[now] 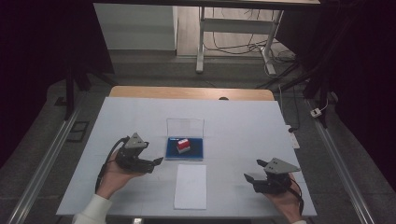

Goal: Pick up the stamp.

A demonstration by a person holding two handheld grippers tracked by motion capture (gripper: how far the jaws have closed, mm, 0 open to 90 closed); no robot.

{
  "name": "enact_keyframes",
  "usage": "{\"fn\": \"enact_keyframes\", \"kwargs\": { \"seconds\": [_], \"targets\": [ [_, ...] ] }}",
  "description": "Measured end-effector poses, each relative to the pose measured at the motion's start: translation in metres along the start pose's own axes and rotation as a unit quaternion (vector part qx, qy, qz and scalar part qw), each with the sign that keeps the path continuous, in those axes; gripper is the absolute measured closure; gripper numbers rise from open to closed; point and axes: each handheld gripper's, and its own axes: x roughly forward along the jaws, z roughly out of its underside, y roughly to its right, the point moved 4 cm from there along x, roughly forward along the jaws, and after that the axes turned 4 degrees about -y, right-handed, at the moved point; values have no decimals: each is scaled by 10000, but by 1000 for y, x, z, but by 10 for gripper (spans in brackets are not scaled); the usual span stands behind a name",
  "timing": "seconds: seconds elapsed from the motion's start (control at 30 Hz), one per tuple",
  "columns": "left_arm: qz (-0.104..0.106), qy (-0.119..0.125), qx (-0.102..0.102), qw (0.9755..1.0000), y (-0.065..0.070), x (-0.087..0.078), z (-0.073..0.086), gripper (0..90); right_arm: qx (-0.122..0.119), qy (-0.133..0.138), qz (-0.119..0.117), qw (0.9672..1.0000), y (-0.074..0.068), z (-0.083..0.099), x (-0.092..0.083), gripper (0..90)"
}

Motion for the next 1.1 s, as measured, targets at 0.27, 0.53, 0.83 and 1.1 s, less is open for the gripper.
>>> {"fn": "enact_keyframes", "kwargs": {
  "seconds": [0.27, 0.53, 0.83, 1.1],
  "targets": [
    [55, 11, 209, 9998, 4, 11, -20, 209, -5, -35, -4, 10000, 0, 1, 0, 260],
    [32, -144, 426, 9990, 6, 24, -30, 225, -9, -13, -15, 10000, 1, 2, 0, 261],
    [102, -280, 488, 9984, 5, 39, -43, 238, -31, -60, -24, 10000, 0, 2, 2, 260],
    [254, -367, 577, 9973, 6, 53, -60, 281, -27, -81, -56, 9999, 0, 3, 3, 261]
  ]
}}
